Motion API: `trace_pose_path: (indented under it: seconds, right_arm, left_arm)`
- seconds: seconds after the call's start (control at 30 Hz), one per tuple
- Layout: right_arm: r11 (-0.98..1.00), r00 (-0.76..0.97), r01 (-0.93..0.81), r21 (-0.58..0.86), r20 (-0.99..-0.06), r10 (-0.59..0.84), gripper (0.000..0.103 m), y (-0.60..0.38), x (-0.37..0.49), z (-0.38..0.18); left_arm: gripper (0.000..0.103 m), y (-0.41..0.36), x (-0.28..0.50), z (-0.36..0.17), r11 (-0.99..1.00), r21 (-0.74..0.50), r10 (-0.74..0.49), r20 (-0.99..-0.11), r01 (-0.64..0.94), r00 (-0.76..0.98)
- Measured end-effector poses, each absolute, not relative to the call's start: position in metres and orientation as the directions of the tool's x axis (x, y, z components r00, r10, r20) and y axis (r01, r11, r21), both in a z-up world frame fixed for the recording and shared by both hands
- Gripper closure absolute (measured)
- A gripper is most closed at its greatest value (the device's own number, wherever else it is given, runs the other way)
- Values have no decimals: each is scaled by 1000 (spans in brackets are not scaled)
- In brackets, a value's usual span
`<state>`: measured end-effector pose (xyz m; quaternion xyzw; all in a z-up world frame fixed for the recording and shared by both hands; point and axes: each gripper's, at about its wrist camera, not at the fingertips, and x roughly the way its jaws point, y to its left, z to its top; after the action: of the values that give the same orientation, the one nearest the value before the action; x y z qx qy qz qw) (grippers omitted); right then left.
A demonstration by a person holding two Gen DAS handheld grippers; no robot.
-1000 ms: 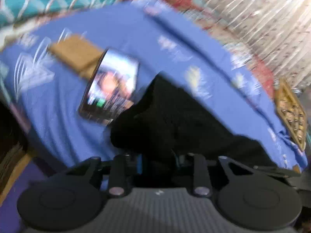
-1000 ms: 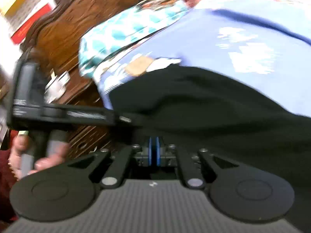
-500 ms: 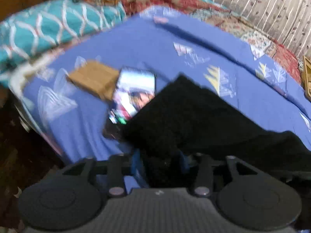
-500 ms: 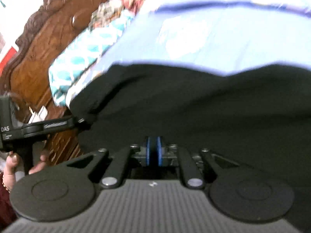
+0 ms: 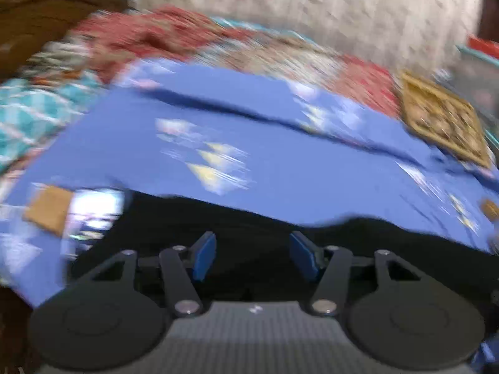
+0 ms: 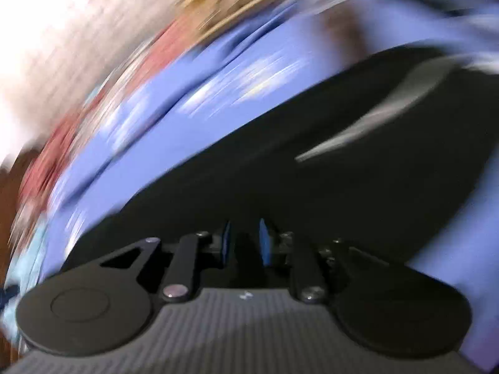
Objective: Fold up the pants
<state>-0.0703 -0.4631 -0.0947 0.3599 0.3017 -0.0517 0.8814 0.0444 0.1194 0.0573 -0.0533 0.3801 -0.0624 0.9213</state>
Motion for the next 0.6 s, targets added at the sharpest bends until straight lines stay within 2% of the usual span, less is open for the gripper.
trace_pose_path:
  seconds: [0.13,0.2,0.33,0.43,0.5,0.57,0.6]
  right_arm:
    - [562,874,429,707,-482,-60,70,-541,-149,-102]
    - [501,864,477,722,-490,-115,58,-556,-167,-111]
    - [412,884,451,792,-458,-88,52,-566,-162,-133]
    - [374,912,403,835,-399,-92,45,-562,-153,-137]
    - [343,919,391,854,-380,-102,47,-558,-139,-136]
    - [342,911,409,846,-401,-98,76,-555,-127,-132]
    - [354,907,415,838,-410,-93,77,-553,-125,-129]
  left_arm:
    - [49,53,61,37,967,-138,-243,-752,213,613]
    - [49,27,64,24,955,-132,-268,-773,267,575]
    - [49,-7,63,1,937,-160,-299,-827,311,477]
    - [50,-20,57,-20,940,-123,-256,-870,317,421]
    - [50,-25,51,-31,942,-82,-217,-887,324,407]
    - [51,-27,48,-29,940,-67,-211,-884,335,416]
    - [52,-26,47,-28,941,-70,-212,-886,332,413]
